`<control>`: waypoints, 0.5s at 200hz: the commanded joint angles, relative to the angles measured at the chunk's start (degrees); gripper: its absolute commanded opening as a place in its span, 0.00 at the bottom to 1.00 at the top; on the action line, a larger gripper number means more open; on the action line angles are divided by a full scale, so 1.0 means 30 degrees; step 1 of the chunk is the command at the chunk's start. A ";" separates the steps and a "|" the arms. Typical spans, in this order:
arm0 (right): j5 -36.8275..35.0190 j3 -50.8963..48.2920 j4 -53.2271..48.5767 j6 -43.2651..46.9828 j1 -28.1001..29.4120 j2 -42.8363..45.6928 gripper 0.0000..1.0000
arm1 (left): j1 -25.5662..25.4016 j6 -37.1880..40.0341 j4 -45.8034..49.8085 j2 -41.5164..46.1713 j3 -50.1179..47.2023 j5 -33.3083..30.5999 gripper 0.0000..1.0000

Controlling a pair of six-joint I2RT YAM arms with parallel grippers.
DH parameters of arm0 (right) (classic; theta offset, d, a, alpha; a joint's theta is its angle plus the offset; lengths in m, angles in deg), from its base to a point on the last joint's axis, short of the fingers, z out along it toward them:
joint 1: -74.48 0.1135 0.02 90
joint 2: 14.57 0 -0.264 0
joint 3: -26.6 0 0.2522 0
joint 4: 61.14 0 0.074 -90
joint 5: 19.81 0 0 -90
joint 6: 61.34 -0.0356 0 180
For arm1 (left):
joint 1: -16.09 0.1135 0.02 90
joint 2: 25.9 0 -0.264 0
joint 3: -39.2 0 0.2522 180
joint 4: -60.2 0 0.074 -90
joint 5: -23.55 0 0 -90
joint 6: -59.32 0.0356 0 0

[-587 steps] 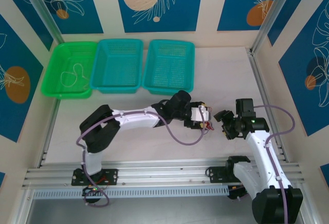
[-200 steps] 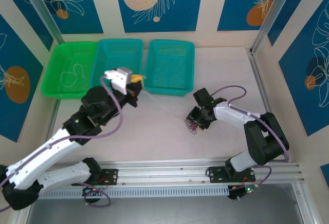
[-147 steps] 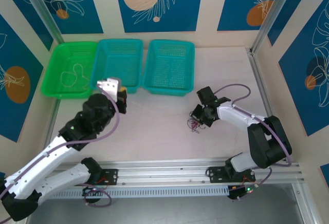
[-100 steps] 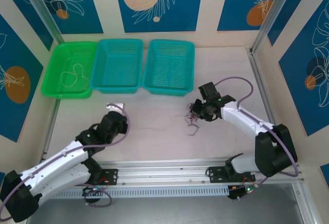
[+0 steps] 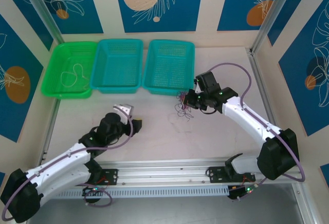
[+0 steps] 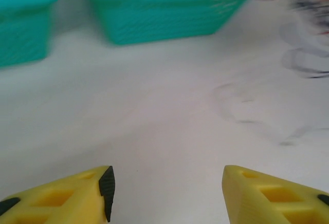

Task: Untangle the cables

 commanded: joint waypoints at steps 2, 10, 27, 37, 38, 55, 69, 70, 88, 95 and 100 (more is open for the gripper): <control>0.0404 0.0853 -0.0735 0.0200 0.0067 0.0441 0.00 | -0.0699 0.2597 -0.4426 -0.1540 0.1840 0.6981 0.59; 0.0405 0.0964 -0.0801 0.0096 0.0087 0.0520 0.00 | -0.1253 0.2705 -0.5028 -0.2336 0.2180 0.7491 0.59; 0.0434 0.1123 -0.0831 -0.0166 0.0092 0.0732 0.00 | -0.2493 0.2664 -0.7175 -0.3976 0.2327 0.7605 0.60; 0.0461 0.1178 -0.0781 -0.0396 0.0074 0.0906 0.00 | -0.3082 0.2208 -0.8854 -0.4958 0.2218 0.7335 0.61; 0.0462 0.1182 -0.0777 -0.0417 0.0085 0.0912 0.00 | -0.3116 0.2143 -0.9061 -0.5038 0.2222 0.7323 0.61; 0.0496 0.1272 -0.0715 -0.0758 0.0096 0.1120 0.00 | -0.3827 0.1062 -1.1201 -0.6931 0.2571 0.7275 0.63; 0.0542 0.1403 -0.0787 -0.0968 0.0096 0.1189 0.00 | -0.4280 0.0073 -1.2187 -0.8488 0.3315 0.7369 0.67; 0.0542 0.1403 -0.0787 -0.0968 0.0096 0.1189 0.00 | -0.4316 -0.0009 -1.2251 -0.8590 0.3371 0.7384 0.67; 0.0655 0.1537 -0.0787 -0.1198 0.0096 0.1182 0.00 | -0.4757 -0.1241 -1.3673 -1.0686 0.4031 0.6727 0.72; 0.0722 0.1556 -0.0744 -0.1229 0.0097 0.1156 0.00 | -0.4870 -0.1601 -1.4359 -1.1459 0.4199 0.6325 0.72; 0.0776 0.1559 -0.0716 -0.1298 0.0096 0.1153 0.00 | -0.4931 -0.1807 -1.4795 -1.1960 0.4280 0.5926 0.73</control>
